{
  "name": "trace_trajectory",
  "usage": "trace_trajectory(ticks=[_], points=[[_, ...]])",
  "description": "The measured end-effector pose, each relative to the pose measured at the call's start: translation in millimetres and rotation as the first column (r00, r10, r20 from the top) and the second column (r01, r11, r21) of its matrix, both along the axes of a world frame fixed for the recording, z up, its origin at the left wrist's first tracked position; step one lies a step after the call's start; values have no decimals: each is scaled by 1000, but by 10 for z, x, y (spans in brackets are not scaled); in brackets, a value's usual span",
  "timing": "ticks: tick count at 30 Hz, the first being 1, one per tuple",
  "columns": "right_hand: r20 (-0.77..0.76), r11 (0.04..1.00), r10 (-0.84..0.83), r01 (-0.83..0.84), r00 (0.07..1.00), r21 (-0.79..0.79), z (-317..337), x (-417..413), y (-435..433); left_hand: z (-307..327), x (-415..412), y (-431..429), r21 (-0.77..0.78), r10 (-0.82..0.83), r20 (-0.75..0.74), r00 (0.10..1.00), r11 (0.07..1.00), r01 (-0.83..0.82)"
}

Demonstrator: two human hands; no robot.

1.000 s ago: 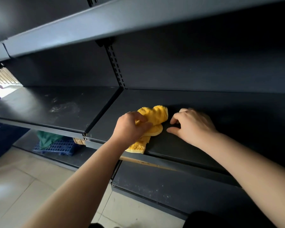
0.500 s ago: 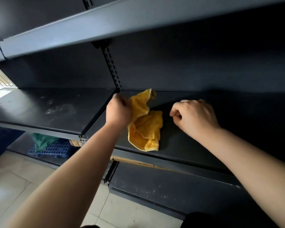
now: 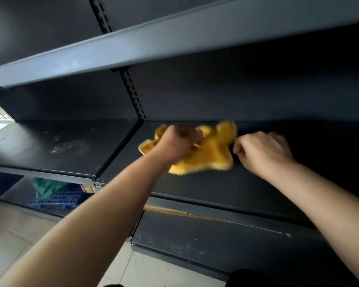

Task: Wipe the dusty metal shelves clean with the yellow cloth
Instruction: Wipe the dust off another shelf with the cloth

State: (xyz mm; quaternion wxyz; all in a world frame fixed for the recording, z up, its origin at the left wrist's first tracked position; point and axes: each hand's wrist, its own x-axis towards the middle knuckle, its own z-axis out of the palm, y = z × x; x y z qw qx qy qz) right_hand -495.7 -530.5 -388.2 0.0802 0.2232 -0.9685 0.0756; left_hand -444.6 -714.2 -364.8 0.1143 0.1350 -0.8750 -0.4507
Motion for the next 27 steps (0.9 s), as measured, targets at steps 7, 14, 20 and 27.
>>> trace_trajectory(ticks=[7, 14, 20, 27], points=[[72, 987, -125, 117, 990, 109, -126, -32, 312, -561, -2, 148, -585, 266, 533, 803, 802, 122], [-36, 984, -167, 169, 985, 63, -175, 12, 556, -697, -324, 855, -597, 50, 487, 872, 748, 291], [56, 992, -124, 122, 991, 32, -146, 58, 535, -810, -150, 701, -643, -161, 452, 877, 622, 446], [24, 994, 49, -46, 999, -99, -172, 43, -24, -806, -160, -226, -657, -86, 449, 890, 643, 393]])
